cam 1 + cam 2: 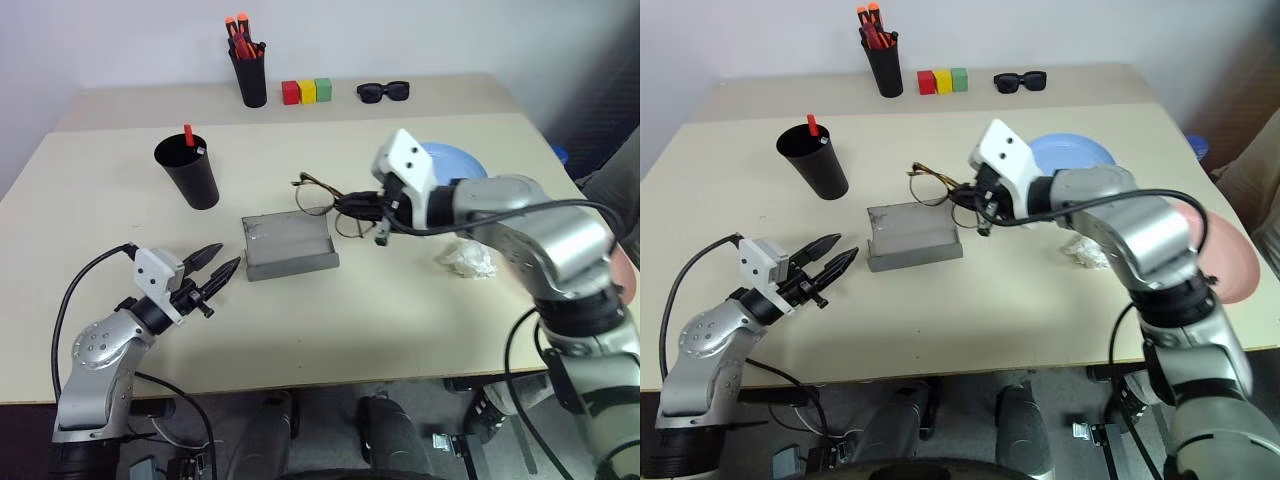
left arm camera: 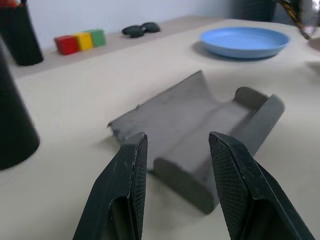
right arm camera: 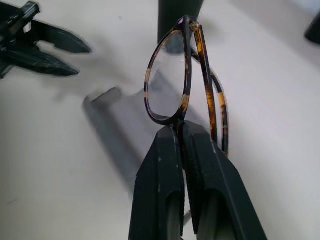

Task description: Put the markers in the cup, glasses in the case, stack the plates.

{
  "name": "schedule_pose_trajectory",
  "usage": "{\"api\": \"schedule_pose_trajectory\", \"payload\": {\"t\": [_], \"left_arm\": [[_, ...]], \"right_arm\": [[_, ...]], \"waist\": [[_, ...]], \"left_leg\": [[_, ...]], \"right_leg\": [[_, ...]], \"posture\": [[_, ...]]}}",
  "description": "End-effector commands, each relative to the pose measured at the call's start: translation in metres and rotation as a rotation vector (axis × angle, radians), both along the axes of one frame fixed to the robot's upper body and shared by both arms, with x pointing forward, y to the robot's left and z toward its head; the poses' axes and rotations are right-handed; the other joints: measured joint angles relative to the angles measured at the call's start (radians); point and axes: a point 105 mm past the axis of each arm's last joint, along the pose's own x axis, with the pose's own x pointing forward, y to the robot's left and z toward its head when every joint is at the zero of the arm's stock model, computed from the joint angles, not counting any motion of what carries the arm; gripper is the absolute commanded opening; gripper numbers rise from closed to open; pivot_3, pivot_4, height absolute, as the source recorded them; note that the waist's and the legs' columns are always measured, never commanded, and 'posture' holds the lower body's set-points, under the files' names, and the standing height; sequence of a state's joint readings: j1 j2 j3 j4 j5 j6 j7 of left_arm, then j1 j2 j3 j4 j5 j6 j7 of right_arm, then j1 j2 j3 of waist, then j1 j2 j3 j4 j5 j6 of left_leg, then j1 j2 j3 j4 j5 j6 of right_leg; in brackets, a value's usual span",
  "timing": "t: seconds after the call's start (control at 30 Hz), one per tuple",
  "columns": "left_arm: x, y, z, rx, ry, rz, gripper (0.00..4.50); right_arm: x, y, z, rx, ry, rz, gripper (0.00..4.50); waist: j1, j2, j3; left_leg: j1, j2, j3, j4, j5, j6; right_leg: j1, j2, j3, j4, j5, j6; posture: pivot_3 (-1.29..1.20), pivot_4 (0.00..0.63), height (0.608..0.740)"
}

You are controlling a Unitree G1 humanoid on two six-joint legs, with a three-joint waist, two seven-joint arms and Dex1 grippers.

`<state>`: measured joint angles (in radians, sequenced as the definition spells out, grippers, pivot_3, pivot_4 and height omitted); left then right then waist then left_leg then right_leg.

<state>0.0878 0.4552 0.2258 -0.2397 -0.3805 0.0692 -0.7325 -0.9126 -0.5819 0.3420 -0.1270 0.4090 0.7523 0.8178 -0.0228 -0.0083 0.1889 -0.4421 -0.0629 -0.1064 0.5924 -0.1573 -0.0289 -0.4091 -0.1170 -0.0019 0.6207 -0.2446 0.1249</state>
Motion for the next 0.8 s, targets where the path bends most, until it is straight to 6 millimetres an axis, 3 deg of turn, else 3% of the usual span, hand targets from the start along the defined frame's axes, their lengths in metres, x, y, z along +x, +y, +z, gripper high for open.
{"api": "schedule_pose_trajectory", "payload": {"t": [0.03, 0.23, 0.5, 0.6, 0.73, 0.8], "left_arm": [[-0.006, 0.005, 0.003, 0.004, -0.034, 0.025, 1.96], [-0.014, -0.002, 0.007, 0.02, -0.037, 0.02, 1.96], [-0.017, -0.004, 0.012, 0.04, -0.038, 0.005, 1.96], [-0.014, -0.004, 0.014, 0.042, -0.039, 0.002, 1.96], [-0.005, -0.005, 0.017, 0.042, -0.021, 0.011, 1.96], [0.0, -0.003, 0.02, 0.035, -0.019, 0.034, 1.96]], "right_arm": [[0.008, 0.032, -0.009, -0.096, -0.066, 0.18, 0.05], [0.028, 0.053, -0.031, -0.203, -0.046, 0.276, 0.05], [0.023, 0.046, -0.058, -0.271, 0.079, 0.346, 0.05], [0.021, 0.045, -0.059, -0.26, 0.096, 0.348, 1.03], [0.025, 0.048, -0.051, -0.209, 0.067, 0.302, 2.96], [0.027, 0.05, -0.045, -0.18, 0.037, 0.284, 2.96]], "waist": [[-0.001, 0.0, 0.0], [0.011, 0.0, 0.0], [0.003, 0.0, 0.0], [0.002, 0.0, 0.0], [0.003, 0.0, 0.0], [0.003, 0.0, 0.0]], "left_leg": [[0.0, 0.001, 0.001, 0.0, 0.0, 0.0], [0.0, 0.0, 0.0, 0.0, 0.0, -0.001], [0.0, -0.002, 0.0, -0.001, 0.0, -0.002], [0.0, -0.001, 0.0, -0.001, 0.0, -0.002], [0.0, -0.001, 0.0, -0.001, 0.0, -0.003], [0.0, -0.001, 0.0, -0.001, 0.0, -0.003]], "right_leg": [[0.0, 0.001, 0.0, 0.0, 0.0, 0.0], [-0.001, 0.002, 0.0, 0.001, 0.002, 0.002], [-0.004, 0.003, 0.0, 0.008, 0.002, 0.002], [-0.006, 0.004, 0.0, 0.01, 0.002, 0.002], [-0.006, 0.004, 0.0, 0.01, 0.002, 0.002], [-0.006, 0.004, 0.0, 0.01, 0.002, 0.002]], "posture": [[0.0, 0.15, 0.74], [0.0, 0.15, 0.74], [0.0, 0.15, 0.74], [0.0, 0.15, 0.74], [0.0, 0.15, 0.74], [0.0, 0.15, 0.74]]}}
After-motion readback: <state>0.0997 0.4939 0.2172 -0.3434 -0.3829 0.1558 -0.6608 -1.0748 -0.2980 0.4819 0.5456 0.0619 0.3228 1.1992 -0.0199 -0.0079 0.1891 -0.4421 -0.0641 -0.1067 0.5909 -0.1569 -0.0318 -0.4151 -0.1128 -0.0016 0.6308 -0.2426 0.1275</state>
